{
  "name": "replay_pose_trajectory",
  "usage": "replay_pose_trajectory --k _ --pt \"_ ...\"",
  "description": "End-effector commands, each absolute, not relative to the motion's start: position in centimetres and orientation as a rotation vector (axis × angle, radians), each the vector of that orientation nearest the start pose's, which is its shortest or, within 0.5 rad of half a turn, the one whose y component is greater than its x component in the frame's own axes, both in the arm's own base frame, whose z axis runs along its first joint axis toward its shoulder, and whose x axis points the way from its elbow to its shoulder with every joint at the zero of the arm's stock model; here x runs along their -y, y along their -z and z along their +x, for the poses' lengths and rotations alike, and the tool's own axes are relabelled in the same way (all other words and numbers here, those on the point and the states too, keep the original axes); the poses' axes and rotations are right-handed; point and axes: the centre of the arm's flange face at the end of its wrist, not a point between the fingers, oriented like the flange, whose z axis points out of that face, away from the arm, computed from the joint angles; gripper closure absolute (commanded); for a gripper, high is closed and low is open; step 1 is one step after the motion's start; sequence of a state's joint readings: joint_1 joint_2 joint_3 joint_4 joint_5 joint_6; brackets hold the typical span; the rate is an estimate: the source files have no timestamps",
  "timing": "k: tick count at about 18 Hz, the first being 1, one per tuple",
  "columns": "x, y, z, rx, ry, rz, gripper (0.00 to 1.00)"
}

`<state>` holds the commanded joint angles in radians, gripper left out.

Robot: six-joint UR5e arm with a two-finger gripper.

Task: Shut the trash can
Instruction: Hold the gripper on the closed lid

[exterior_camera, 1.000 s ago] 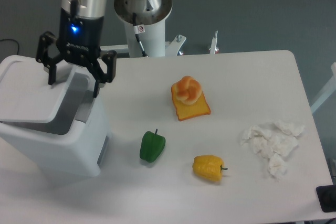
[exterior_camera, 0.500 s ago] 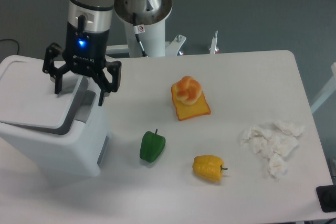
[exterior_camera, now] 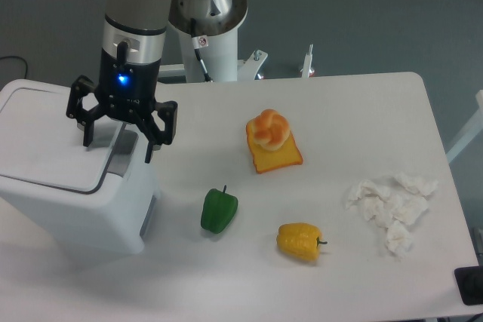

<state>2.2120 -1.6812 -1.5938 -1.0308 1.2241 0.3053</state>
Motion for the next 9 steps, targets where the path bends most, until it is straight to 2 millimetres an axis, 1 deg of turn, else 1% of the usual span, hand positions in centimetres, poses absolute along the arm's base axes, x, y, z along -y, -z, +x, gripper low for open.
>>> replay_pose_trajectory --k 9 --pt "-55.42 -47.89 -20.51 0.349 0.170 -2.609 0.00"
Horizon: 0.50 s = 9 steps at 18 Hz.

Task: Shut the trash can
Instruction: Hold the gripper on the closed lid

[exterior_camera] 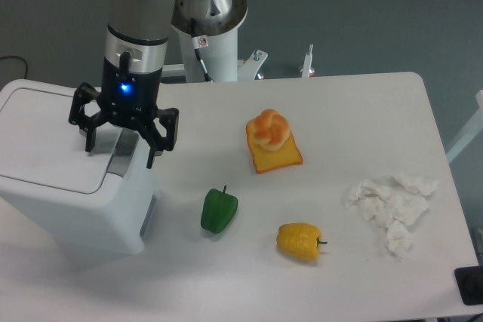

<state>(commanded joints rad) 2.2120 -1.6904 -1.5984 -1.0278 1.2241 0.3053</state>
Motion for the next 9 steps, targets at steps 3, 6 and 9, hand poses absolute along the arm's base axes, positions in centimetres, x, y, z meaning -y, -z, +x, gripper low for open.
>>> replay_pose_trajectory --k 3,6,9 --pt "-55.6 -47.6 -20.5 0.348 0.173 -2.613 0.00" --pt "-55.5 -47.7 -20.7 0.352 0.164 -2.614 0.00" --pt "-55.4 -49.1 -20.5 0.346 0.149 -2.591 0.00"
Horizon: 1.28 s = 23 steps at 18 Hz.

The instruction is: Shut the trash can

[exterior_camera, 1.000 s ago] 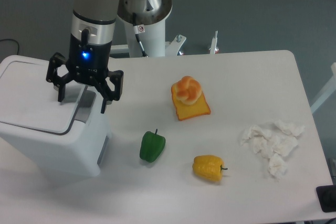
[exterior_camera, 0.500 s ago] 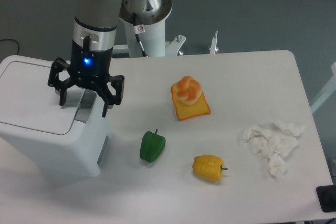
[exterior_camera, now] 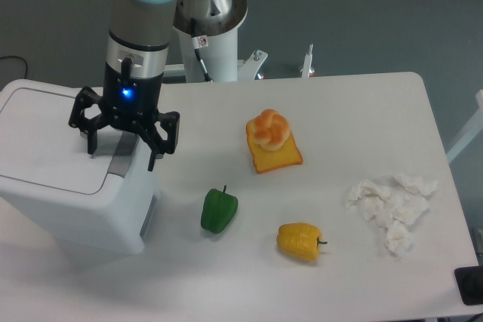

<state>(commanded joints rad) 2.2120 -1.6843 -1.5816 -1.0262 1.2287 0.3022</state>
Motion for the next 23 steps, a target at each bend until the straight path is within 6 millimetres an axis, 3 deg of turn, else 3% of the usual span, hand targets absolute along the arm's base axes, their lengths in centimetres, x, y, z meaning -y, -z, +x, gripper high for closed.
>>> replay_pose_trajectory --k 5,8,12,17,23 --pt "-55.1 -51.3 -21.8 0.355 0.112 -2.554 0.00" --pt "-53.7 -51.3 -25.2 0.406 0.080 -2.544 0.00" --pt "-51.0 -50.4 -31.2 0.272 -0.028 -2.573 0.00" --pt "-48.7 -46.2 -38.9 0.225 -0.065 -2.630 0.00" --pt "-44.2 -42.5 -45.8 -0.020 -0.200 -2.748 0.00"
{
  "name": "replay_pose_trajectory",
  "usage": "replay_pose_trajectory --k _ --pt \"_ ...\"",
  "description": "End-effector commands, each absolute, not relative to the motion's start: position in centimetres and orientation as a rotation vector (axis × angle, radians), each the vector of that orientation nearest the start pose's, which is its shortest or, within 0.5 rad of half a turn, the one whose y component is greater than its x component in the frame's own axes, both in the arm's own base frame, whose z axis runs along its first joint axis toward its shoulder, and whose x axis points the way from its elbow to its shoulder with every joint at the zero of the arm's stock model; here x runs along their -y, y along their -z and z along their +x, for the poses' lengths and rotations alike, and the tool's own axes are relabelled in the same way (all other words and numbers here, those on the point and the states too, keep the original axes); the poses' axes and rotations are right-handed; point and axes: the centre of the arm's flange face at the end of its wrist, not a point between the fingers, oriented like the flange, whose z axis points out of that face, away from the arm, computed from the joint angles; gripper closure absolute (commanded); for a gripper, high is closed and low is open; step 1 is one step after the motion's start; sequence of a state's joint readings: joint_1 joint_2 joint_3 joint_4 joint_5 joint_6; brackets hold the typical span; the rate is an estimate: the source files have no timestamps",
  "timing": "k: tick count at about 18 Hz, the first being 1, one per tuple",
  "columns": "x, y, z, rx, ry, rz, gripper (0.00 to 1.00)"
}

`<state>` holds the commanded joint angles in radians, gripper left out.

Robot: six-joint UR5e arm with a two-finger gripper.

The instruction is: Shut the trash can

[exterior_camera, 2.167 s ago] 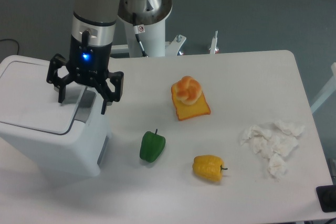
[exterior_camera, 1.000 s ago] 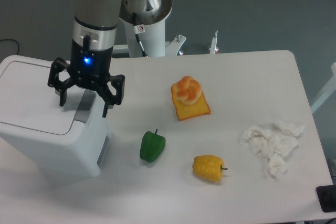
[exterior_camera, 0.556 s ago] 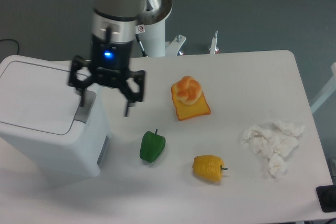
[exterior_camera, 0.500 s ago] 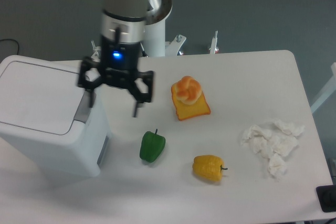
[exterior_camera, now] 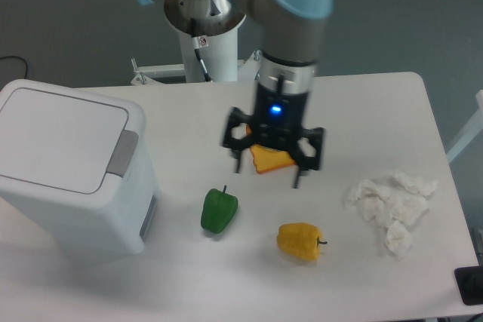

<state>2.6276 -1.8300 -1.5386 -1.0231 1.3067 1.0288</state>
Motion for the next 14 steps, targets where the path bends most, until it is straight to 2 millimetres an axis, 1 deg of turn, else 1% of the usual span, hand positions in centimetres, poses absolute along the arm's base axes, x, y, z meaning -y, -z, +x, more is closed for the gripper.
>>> replay_pose_trajectory --k 1,3,4,8,9,11,14 --pt "-43.7 -41.8 -46.6 -0.061 -0.218 -2.775 0.00" --pt "-42.0 -40.6 -48.6 -0.124 -0.252 -2.823 0.00" --pt "-41.4 -39.6 -49.5 -0.166 -0.258 -2.852 0.00" --pt "-37.2 -36.4 -54.2 -0.316 -0.279 -2.956 0.00" --pt "-36.5 -35.4 -55.1 -0.342 -0.275 -2.988 0.00" --pt "-35.4 -33.7 -56.6 -0.392 -0.274 -3.055 0.00" --pt "-35.3 -32.7 -58.6 -0.463 -0.254 -3.123 0.00"
